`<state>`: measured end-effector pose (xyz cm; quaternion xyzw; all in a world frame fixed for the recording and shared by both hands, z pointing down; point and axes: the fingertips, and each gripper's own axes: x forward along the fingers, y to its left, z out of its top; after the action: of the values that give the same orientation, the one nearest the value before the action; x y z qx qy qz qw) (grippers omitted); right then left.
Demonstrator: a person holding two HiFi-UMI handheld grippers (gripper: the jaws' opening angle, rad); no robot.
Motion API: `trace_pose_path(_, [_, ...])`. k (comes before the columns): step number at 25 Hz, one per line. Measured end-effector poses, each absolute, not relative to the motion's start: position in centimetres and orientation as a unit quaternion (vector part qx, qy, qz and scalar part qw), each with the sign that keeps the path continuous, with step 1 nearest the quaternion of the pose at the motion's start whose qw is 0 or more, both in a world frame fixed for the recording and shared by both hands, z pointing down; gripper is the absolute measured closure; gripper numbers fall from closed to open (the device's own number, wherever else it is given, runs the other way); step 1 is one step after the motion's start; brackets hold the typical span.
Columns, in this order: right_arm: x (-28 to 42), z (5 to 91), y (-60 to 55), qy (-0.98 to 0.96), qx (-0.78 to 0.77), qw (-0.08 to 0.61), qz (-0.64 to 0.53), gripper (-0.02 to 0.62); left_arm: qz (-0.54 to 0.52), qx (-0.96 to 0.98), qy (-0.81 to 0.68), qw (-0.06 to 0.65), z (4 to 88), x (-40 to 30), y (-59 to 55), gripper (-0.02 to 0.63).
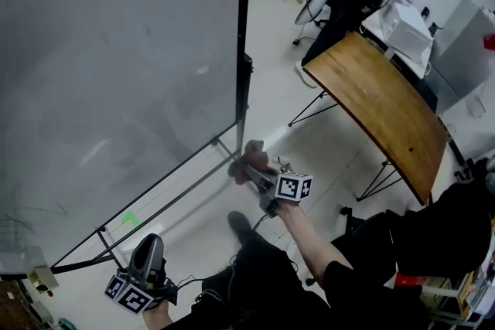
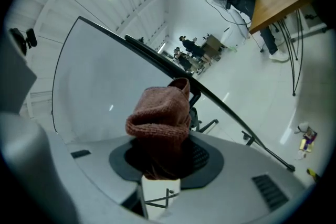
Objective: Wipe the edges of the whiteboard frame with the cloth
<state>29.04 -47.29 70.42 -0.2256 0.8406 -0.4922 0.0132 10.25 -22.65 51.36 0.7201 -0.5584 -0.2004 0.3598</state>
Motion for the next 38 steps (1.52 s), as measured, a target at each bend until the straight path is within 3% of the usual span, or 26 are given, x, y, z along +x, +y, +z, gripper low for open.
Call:
trace_pose_path(13, [23.8, 79.9, -57.5, 0.844, -0.225, -0.078, -0.481, 0.454, -0.206, 0.691, -0.579, 0.380, 51.7, 10.1, -30.8, 0.546])
trace_pose_path(38, [19.3, 80.4, -57.7, 0.921, -0.190, -0.239, -0.244, 0.454, -0.238, 0.654, -0.609, 0.379, 52.4, 5.8, -29.2, 0.546])
